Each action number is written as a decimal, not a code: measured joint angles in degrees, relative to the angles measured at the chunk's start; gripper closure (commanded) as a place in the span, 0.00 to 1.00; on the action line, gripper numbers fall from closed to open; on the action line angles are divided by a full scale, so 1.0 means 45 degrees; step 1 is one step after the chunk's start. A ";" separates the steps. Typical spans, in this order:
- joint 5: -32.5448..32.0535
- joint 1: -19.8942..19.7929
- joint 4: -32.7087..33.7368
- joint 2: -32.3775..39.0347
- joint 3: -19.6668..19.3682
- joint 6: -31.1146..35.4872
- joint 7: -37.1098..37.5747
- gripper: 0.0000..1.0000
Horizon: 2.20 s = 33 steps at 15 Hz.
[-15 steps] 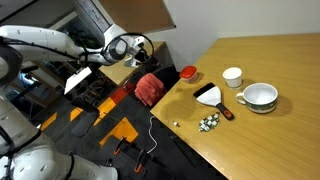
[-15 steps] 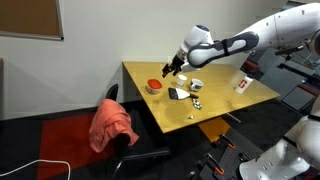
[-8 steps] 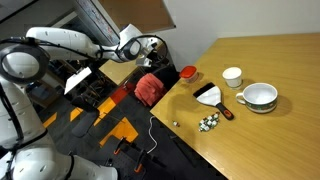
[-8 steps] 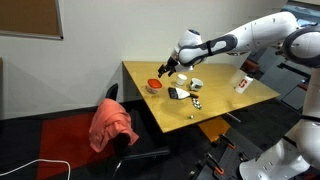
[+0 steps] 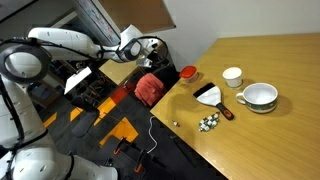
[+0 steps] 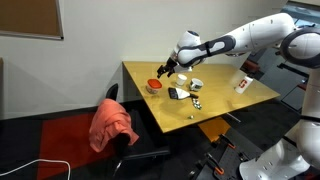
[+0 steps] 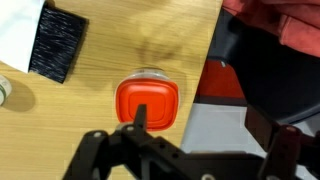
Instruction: Take the orange lid from the clear bowl and put it on the table then pour out the contents from bowl onto the table then put the bowl on the table and put the lid on the bowl
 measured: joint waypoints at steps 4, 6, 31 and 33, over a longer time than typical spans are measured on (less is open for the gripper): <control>0.0122 -0.0009 0.1016 0.0992 0.0000 0.0045 -0.0029 0.00; 0.0122 -0.0012 0.1642 0.1588 0.0000 0.0044 -0.0056 0.00; 0.0764 -0.0271 0.6642 0.5814 0.0052 -0.0918 -0.0174 0.44; 0.0779 -0.0271 0.6834 0.5966 0.0054 -0.0993 -0.0174 0.45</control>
